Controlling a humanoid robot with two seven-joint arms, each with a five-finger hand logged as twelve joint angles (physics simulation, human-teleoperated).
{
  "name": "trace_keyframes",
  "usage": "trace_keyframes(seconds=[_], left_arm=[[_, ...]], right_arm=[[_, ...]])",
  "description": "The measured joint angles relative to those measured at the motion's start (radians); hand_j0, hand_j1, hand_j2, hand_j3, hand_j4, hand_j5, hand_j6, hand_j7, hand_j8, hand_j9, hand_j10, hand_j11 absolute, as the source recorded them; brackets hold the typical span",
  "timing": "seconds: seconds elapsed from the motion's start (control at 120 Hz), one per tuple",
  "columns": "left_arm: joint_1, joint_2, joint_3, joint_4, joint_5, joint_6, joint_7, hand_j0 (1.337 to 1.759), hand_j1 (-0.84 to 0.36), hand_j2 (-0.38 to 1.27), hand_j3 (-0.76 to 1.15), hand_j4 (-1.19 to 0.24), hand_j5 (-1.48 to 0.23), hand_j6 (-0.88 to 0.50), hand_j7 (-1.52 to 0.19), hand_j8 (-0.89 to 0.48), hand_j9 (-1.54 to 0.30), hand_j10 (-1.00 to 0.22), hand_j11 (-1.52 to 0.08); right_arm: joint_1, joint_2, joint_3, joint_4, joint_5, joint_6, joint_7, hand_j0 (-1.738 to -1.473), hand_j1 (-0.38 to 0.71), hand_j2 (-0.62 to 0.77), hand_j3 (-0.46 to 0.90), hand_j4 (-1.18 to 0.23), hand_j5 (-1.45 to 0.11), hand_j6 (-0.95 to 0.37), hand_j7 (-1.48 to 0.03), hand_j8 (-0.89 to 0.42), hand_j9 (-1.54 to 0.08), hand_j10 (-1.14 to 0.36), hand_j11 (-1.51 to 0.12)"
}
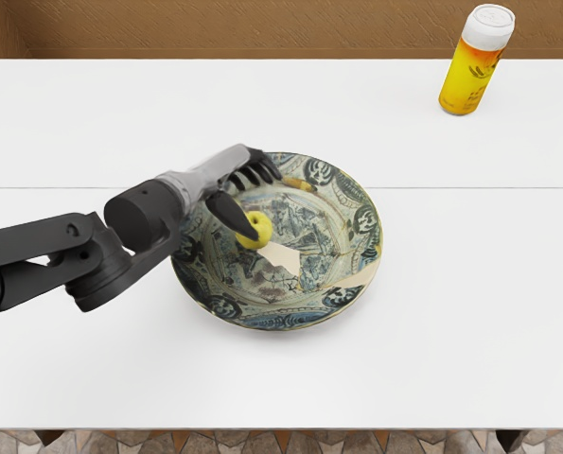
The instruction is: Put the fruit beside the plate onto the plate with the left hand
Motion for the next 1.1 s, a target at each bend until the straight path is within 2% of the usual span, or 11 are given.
trace_keyframes(seconds=[0.1, 0.15, 0.333, 0.417, 0.508, 0.6, 0.642, 0.742, 0.883, 0.983, 1.1], left_arm=[[-0.002, 0.003, -0.001, -0.005, -0.006, 0.002, 0.000, 1.655, 0.01, 0.06, 0.00, -0.38, -0.50, -0.35, -0.50, -0.32, -0.51, -0.37, -0.51], [-0.008, 0.010, -0.007, -0.019, -0.033, 0.001, 0.000, 1.656, 0.07, 0.05, 0.00, -0.31, -0.41, -0.28, -0.41, -0.26, -0.41, -0.30, -0.42], [0.001, 0.026, -0.095, -0.040, -0.287, -0.070, 0.000, 1.657, 0.22, 0.02, 0.00, -0.14, -0.18, -0.13, -0.18, -0.12, -0.18, -0.13, -0.18], [0.008, 0.118, -0.176, -0.042, -0.469, -0.183, 0.000, 1.657, 0.26, 0.02, 0.00, -0.10, -0.12, -0.09, -0.12, -0.08, -0.12, -0.09, -0.13], [0.064, 0.243, -0.276, -0.043, -0.692, -0.378, 0.000, 1.658, 0.29, 0.01, 0.00, -0.07, -0.08, -0.06, -0.09, -0.06, -0.09, -0.06, -0.09], [0.090, 0.423, -0.350, -0.043, -0.944, -0.608, 0.000, 1.658, 0.30, 0.01, 0.00, -0.05, -0.06, -0.04, -0.06, -0.04, -0.06, -0.05, -0.06], [0.097, 0.535, -0.368, -0.042, -1.062, -0.706, 0.000, 1.658, 0.31, 0.01, 0.00, -0.04, -0.05, -0.04, -0.05, -0.04, -0.05, -0.04, -0.05], [0.163, 0.698, -0.388, -0.018, -1.309, -0.830, 0.000, 1.658, 0.32, 0.01, 0.00, -0.03, -0.04, -0.03, -0.04, -0.03, -0.04, -0.03, -0.04], [0.194, 0.730, -0.396, 0.018, -1.497, -0.887, 0.000, 1.658, 0.33, 0.00, 0.00, -0.02, -0.03, -0.02, -0.03, -0.02, -0.03, -0.02, -0.03], [0.198, 0.792, -0.391, 0.026, -1.538, -0.900, 0.000, 1.658, 0.33, 0.00, 0.00, -0.02, -0.02, -0.01, -0.02, -0.01, -0.02, -0.02, -0.02], [0.197, 0.772, -0.384, 0.029, -1.559, -0.905, 0.000, 1.658, 0.33, 0.00, 0.00, -0.01, -0.02, -0.01, -0.02, -0.01, -0.02, -0.01, -0.02]], right_arm=[[0.000, 0.000, 0.000, 0.000, 0.000, 0.000, 0.000, -1.658, -0.35, 0.00, 0.00, 0.00, 0.00, 0.00, 0.00, 0.00, 0.00, 0.00, 0.00], [0.000, 0.000, 0.000, 0.001, 0.000, 0.000, 0.000, -1.658, -0.35, 0.00, 0.00, 0.00, 0.00, 0.00, 0.00, 0.00, 0.00, 0.00, 0.00], [0.000, 0.000, 0.001, 0.003, 0.000, 0.000, 0.000, -1.658, -0.35, 0.00, 0.00, 0.00, 0.00, 0.00, 0.00, 0.00, 0.00, 0.00, 0.00], [0.000, 0.000, 0.001, 0.006, 0.000, 0.000, 0.000, -1.658, -0.35, 0.00, 0.00, 0.00, 0.00, 0.00, 0.00, 0.00, 0.00, 0.00, 0.00], [0.000, 0.000, 0.001, 0.011, 0.000, 0.000, 0.000, -1.658, -0.35, 0.00, 0.00, 0.00, 0.00, 0.00, 0.00, 0.00, 0.00, 0.00, 0.00], [0.000, 0.000, 0.001, 0.015, 0.002, 0.000, 0.001, -1.658, -0.35, 0.00, 0.00, 0.00, 0.00, 0.00, 0.00, 0.00, 0.00, 0.00, 0.00], [0.000, 0.000, 0.001, 0.016, 0.003, 0.000, 0.001, -1.658, -0.35, 0.00, 0.00, 0.00, 0.00, 0.00, 0.00, 0.00, 0.00, 0.00, 0.00], [0.000, 0.000, 0.002, 0.017, 0.004, 0.000, 0.001, -1.658, -0.35, 0.00, 0.00, 0.00, 0.00, 0.00, 0.00, 0.00, 0.00, 0.00, 0.00], [-0.001, 0.000, 0.003, 0.022, 0.005, 0.001, 0.001, -1.658, -0.35, 0.00, 0.00, 0.00, 0.00, 0.00, 0.00, 0.00, 0.00, 0.00, 0.00], [-0.001, 0.000, 0.003, 0.031, 0.005, 0.000, 0.001, -1.658, -0.35, 0.00, 0.00, 0.00, 0.00, 0.00, 0.00, 0.00, 0.00, 0.00, 0.00], [-0.001, 0.000, 0.002, 0.035, 0.005, 0.000, 0.001, -1.658, -0.35, 0.00, 0.00, 0.00, 0.00, 0.00, 0.00, 0.00, 0.00, 0.00, 0.00]])
